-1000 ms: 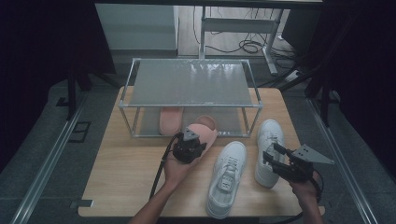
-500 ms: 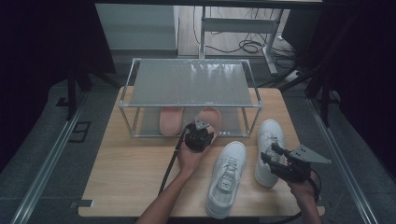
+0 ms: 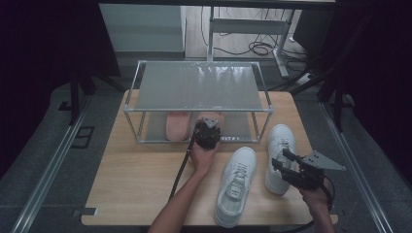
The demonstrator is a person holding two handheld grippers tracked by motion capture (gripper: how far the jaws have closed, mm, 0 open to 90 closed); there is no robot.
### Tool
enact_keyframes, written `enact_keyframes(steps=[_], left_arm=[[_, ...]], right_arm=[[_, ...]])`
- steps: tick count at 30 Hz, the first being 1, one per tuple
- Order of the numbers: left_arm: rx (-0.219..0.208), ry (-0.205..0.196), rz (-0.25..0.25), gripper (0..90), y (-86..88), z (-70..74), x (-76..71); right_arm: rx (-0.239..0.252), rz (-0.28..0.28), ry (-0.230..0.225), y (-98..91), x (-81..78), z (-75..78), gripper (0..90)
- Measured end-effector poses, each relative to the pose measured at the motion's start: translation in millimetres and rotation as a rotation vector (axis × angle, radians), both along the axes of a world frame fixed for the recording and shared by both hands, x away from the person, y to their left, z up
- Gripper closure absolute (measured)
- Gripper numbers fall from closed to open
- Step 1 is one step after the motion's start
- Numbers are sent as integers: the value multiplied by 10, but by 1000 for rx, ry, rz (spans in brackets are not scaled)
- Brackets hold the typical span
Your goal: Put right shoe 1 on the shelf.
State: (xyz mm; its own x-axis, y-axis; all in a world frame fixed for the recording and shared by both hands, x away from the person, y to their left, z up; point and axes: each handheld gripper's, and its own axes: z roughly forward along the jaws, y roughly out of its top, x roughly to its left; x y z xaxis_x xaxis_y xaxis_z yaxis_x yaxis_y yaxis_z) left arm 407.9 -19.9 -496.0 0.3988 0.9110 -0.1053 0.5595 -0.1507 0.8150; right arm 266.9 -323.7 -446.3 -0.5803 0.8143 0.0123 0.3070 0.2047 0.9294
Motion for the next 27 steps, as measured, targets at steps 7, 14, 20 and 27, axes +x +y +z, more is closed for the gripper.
enact_keyframes(steps=[7,14,20,27], left_arm=[[10,1,41,817,-40,-40,123],[0,25,98,817,-30,-120,257],[52,17,66,806,15,-128,368],[46,35,79,628,-10,-114,290]], right_arm=[[-1,3,-2,12,0,1,436],[2,1,-6,-4,-9,13,436],[1,0,-7,-7,-9,14,436],[-5,3,-4,15,-8,7,435]])
